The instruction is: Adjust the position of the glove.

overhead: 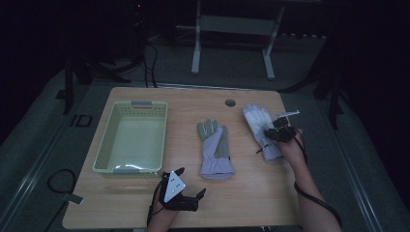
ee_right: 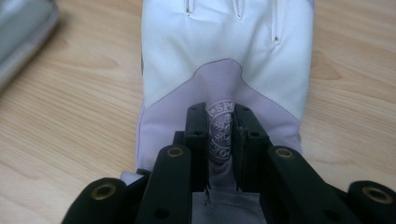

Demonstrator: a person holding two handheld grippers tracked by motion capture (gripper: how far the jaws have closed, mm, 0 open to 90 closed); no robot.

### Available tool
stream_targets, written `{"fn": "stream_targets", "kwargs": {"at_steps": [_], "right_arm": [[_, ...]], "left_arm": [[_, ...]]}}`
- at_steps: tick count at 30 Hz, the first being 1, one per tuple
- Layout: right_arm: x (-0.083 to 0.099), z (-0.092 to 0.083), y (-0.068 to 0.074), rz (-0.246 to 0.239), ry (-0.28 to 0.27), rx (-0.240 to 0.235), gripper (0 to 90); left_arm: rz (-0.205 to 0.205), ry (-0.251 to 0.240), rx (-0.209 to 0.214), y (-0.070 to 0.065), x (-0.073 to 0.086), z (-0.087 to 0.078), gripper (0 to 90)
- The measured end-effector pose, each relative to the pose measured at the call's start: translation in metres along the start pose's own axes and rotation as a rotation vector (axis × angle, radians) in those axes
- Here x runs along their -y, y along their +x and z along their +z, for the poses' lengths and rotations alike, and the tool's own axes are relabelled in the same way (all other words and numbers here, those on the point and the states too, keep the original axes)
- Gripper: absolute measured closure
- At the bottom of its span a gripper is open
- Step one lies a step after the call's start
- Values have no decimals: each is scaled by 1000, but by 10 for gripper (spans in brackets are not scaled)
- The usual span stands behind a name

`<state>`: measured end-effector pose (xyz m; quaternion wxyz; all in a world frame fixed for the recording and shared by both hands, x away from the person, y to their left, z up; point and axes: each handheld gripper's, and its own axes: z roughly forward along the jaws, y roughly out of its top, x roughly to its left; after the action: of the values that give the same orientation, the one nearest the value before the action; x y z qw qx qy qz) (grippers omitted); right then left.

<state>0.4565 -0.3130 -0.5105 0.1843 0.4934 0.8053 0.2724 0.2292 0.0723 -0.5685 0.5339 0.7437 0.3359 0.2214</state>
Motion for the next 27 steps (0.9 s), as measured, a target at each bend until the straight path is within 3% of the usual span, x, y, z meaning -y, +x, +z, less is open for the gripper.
{"fn": "stream_targets", "kwargs": {"at_steps": [10, 11, 18, 23, 27], "right_arm": [[3, -70, 29, 143, -148, 11, 793], [4, -74, 31, 139, -150, 17, 793], [31, -108, 48, 216, -201, 48, 791], [55, -116, 60, 268, -199, 43, 791], [67, -110, 65, 288, -176, 67, 790]], "left_arm": [[6, 0, 0, 0, 0, 0, 0], [6, 0, 1, 0, 0, 0, 0], [9, 0, 3, 0, 0, 0, 0], [9, 2, 5, -1, 0, 0, 0], [7, 2, 5, 0, 0, 0, 0]]}}
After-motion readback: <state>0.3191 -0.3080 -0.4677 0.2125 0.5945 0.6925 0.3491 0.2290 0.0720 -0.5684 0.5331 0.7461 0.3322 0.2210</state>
